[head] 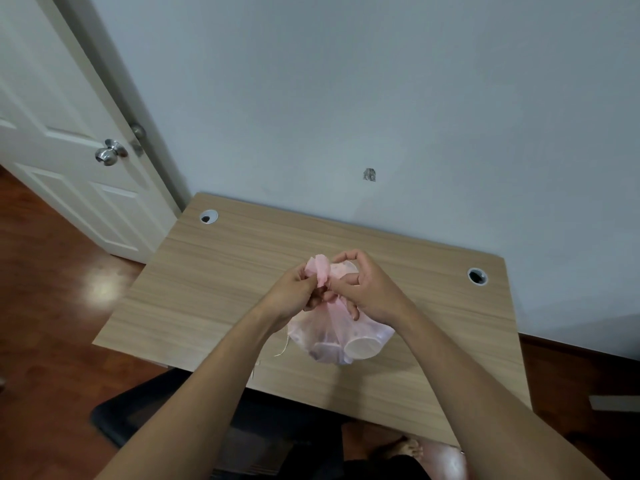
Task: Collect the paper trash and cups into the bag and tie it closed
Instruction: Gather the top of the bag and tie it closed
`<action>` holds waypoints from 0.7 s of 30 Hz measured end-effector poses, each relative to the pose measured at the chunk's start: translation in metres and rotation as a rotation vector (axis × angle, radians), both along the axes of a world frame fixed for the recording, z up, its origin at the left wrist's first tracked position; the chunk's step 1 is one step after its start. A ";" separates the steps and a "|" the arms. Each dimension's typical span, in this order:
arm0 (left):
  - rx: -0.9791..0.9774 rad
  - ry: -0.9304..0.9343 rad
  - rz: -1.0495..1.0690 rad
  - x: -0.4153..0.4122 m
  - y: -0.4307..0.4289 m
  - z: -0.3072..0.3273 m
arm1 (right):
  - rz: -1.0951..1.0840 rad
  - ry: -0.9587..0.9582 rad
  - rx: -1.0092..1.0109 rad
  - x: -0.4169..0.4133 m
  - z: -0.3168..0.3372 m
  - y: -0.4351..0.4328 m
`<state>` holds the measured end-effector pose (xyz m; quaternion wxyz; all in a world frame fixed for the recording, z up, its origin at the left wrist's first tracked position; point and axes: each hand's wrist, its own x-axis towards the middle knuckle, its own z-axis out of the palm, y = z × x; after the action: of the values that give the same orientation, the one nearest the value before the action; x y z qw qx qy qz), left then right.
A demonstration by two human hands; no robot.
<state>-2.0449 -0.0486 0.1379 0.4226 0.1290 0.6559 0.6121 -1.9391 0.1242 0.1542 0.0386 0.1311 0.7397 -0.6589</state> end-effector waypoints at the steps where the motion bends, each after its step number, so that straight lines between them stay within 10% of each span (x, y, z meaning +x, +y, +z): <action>1: -0.010 0.007 -0.014 0.000 0.000 0.000 | 0.040 -0.001 0.002 0.000 0.002 0.001; 14: 0.032 -0.039 -0.045 0.004 -0.003 -0.004 | -0.183 -0.077 0.136 0.003 -0.003 -0.008; 21: 0.019 0.411 -0.084 0.015 -0.004 -0.002 | -0.308 -0.243 0.156 -0.006 -0.008 -0.010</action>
<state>-2.0298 -0.0530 0.1355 0.3038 0.2826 0.7166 0.5606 -1.9447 0.1137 0.1461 0.0159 0.3238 0.7496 -0.5771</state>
